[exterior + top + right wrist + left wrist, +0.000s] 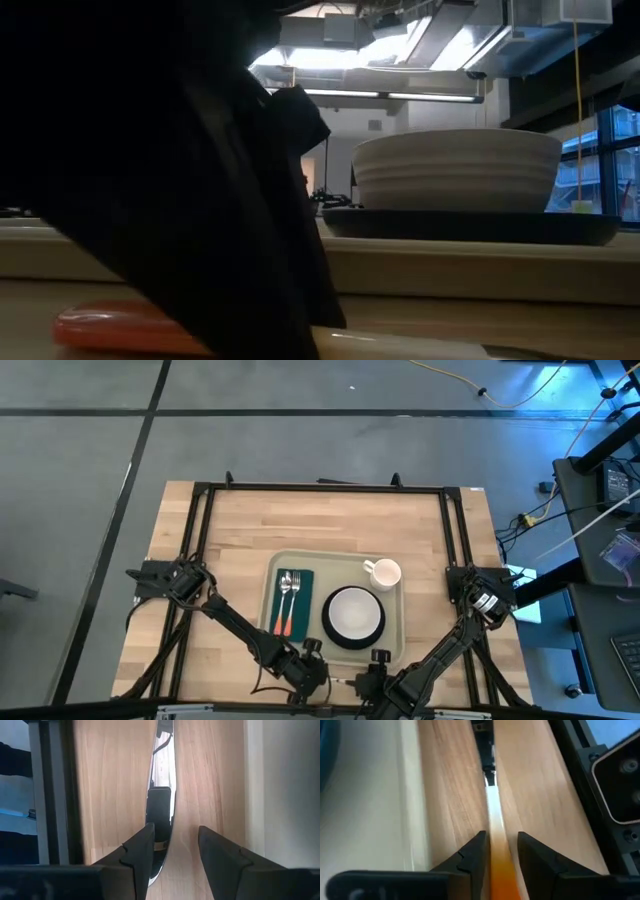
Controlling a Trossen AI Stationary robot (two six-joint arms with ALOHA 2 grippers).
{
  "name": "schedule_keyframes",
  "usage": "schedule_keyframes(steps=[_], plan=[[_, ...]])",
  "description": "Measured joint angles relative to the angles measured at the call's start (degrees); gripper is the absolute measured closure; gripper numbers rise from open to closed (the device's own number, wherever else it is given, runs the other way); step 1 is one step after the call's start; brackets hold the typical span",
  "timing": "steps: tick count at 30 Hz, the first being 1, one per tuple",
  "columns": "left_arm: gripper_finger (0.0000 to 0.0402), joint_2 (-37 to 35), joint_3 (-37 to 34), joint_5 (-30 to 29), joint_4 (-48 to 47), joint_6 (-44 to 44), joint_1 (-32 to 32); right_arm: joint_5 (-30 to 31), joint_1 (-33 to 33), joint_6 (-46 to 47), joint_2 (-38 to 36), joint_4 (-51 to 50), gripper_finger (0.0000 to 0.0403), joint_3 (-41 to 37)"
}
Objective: Set up tray
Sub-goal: Put the orange knife on the green napkin
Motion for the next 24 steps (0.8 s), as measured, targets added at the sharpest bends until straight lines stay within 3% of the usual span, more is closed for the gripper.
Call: schedule_keyframes(steps=[8, 24], plan=[[0.0372, 0.4, 0.0, -1.7, 0.0, -4.6, -0.1, -0.1, 0.0, 1.8, 0.0, 0.2, 0.0245, 0.0], [0.0374, 1.7, 0.2, -1.0, 2.4, -9.8, -0.3, -4.5, -0.3, 9.7, 0.7, 0.6, 0.0245, 5.7]])
